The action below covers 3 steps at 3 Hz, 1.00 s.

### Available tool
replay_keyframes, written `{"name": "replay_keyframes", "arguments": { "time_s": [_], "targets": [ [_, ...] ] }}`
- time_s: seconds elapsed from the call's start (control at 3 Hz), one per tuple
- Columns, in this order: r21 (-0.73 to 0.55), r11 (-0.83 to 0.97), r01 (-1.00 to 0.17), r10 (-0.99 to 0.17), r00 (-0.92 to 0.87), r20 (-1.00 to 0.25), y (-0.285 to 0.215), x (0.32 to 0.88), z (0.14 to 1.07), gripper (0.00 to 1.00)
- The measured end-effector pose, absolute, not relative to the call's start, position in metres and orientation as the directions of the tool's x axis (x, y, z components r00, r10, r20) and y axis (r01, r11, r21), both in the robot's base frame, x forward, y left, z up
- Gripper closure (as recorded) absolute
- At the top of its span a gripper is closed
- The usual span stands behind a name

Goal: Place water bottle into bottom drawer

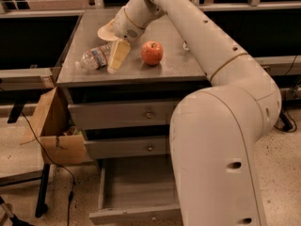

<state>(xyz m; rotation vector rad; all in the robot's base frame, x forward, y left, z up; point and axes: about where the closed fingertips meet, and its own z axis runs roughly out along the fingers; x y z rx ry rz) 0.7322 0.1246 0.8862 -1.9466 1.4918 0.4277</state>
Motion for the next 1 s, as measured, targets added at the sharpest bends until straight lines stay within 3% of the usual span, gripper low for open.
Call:
{"name": "replay_keyframes", "arguments": {
  "time_s": [1.0],
  "targets": [
    [-0.256, -0.204, -0.945, -0.732, 0.321, -0.601, 0.149, 0.725, 0.877, 0.0]
  ]
}}
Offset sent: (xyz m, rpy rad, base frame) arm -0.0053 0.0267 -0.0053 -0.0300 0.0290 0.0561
